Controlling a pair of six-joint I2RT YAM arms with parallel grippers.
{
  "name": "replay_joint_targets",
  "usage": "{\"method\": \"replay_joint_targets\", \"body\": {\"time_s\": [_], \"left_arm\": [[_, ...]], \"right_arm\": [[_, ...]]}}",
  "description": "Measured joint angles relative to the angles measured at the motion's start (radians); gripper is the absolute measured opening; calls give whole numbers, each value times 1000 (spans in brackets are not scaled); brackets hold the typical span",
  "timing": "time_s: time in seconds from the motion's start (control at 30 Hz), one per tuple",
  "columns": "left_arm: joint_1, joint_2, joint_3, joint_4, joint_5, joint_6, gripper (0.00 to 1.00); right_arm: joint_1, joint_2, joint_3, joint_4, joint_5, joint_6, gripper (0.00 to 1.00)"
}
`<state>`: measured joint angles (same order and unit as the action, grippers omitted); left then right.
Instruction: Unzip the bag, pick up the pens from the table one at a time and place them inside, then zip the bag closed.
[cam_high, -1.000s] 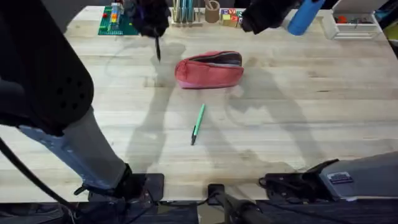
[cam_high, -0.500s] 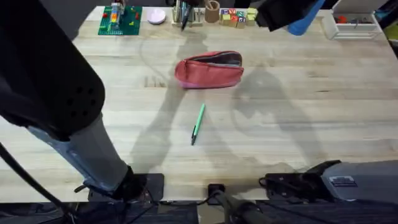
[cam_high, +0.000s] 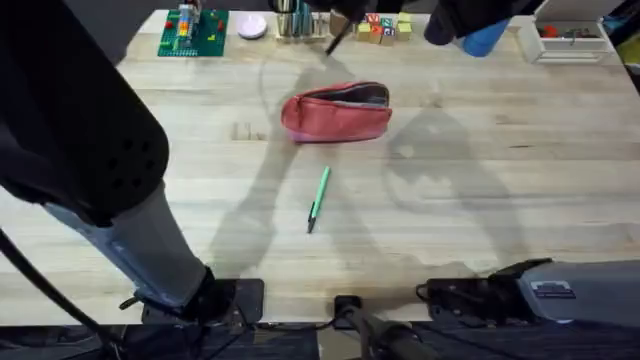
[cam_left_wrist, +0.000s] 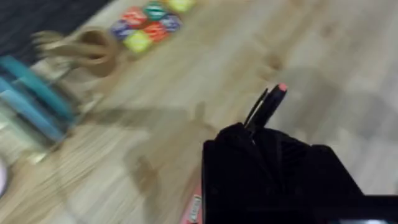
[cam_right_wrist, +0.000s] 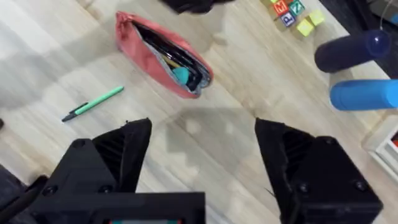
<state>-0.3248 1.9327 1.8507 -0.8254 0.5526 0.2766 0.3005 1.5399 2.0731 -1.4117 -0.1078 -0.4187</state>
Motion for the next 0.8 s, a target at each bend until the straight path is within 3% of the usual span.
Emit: {"method": "replay_joint_targets", "body": {"time_s": [0.17,0.33,0.5,0.8], "left_arm": [[0,0,0,-109,160,152,45],[-2,0,0,-190,240,292,45],[-23,0,0,-198,270,397,45],[-81,21,0,-200,239,451,45]], "right_arm": [[-41,-10,0,0,0,0,996],[-61,-13,0,3,4,0,996],[-61,-13,0,4,4,0,996],[-61,-13,0,4,3,0,996]]}}
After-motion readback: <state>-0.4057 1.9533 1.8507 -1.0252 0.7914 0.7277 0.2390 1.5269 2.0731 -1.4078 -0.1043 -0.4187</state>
